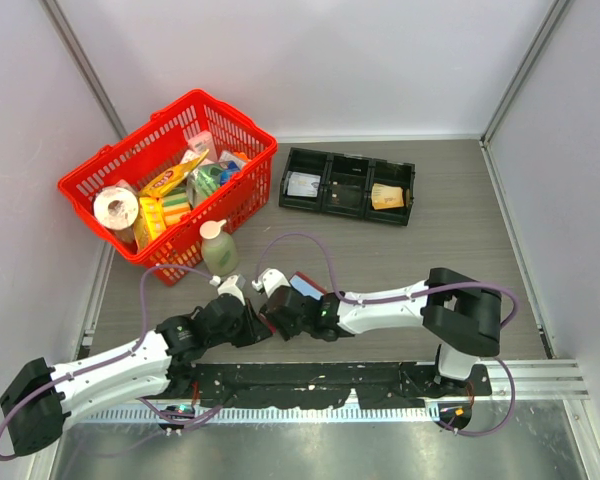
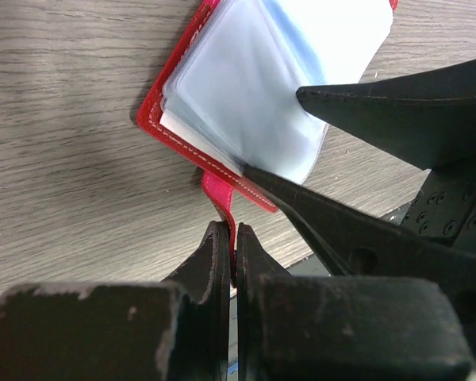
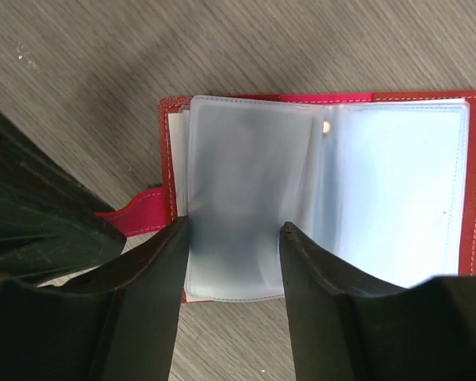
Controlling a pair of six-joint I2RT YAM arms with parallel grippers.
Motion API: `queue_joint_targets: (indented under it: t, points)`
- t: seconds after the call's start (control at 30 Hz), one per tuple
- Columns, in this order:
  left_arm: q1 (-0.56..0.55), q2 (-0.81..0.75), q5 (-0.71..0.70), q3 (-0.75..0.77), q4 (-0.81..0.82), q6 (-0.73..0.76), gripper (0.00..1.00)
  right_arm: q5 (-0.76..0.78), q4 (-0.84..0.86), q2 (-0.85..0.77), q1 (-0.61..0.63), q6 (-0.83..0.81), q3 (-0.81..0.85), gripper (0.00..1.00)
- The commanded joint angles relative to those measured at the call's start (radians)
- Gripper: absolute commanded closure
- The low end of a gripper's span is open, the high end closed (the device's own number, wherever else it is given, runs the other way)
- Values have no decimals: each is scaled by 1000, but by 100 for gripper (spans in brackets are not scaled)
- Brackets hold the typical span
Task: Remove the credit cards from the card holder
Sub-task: Remove the credit card from the card holder.
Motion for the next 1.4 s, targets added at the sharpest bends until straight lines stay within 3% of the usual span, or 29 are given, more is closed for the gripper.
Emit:
queue_joint_targets:
  t: [0.0,0.13,0.43,0.77,1.1,1.37]
  points:
    - [-8,-13,34,-7,-10,4,100,24,-14,-22,-34,37,18,53]
    - [-9,-17,45,-5,-17,8,100,10,-36,-59,-62,57,2,58]
    - [-9,-2,54,-2,-33,21,100,-47,-71,-162,-133,98,-36,58]
    - [-9,7,48,1,-37,25,100,-53,-108,-262,-208,98,-94,50]
    - [-8,30,42,13,-39,39,100,-116,-82,-231,-219,89,-102,41]
    - [-9,35,-29,43,-91,71,100,-181,-56,-237,-190,71,-99,44]
